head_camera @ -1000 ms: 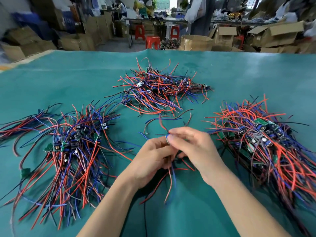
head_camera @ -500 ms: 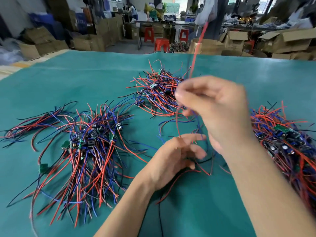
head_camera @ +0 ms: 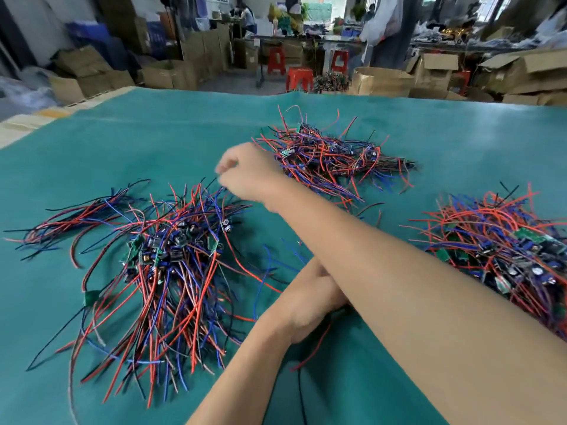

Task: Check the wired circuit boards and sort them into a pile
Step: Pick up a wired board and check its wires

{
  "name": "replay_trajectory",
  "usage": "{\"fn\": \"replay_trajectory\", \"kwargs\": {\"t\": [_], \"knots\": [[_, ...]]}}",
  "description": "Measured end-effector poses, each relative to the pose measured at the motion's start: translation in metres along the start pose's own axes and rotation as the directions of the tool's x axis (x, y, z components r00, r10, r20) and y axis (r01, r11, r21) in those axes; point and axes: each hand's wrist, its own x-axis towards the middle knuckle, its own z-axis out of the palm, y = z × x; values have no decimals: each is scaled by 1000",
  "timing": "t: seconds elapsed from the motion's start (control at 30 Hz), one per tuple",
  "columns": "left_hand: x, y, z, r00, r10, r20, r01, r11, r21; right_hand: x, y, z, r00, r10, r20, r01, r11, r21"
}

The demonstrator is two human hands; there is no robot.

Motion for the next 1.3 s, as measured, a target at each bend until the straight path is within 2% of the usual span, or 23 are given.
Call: {"fn": "replay_trajectory", "kwargs": {"t": [0.07,0.17,0.23,0.33,0.4,0.57,0.77,0.97,1.17,1.3], "knots": [[1,1,2,1000,4,-10,-4,1000,9,12,28,-1,997,57,48,-50,988,-143],[2,1,1,1000,0,1,0,1000,-6,23,53,6,982,105,157,-62,963,-261],[2,2,1,1000,5,21,-4,1000,-24,27,64,12,986,96,138,-47,946,-321],[2,2,-2,1000,1,29,-1,1000,-18,29,76,19,998,65,13,-57,943,-327],[3,1,-2,1000,11,17,-11,1000,-2,27,80,19,997,73,-21,-76,944,-322],[5,3,0,999,4,42,-3,1000,-16,21,91,-2,984,105,-147,-134,969,-205],[5,3,0,999,-18,35,19,999,-26,6,112,-14,989,143,-33,-146,958,-246],[4,4,-1,998,-21,56,26,996,-87,7,102,4,996,70,-55,-83,956,-281],[5,5,-2,998,-43,41,46,996,-74,-8,107,-23,987,108,-120,-127,978,-164],[5,4,-4,998,-59,14,61,991,-115,-48,114,-72,952,142,-271,-118,988,102]]}}
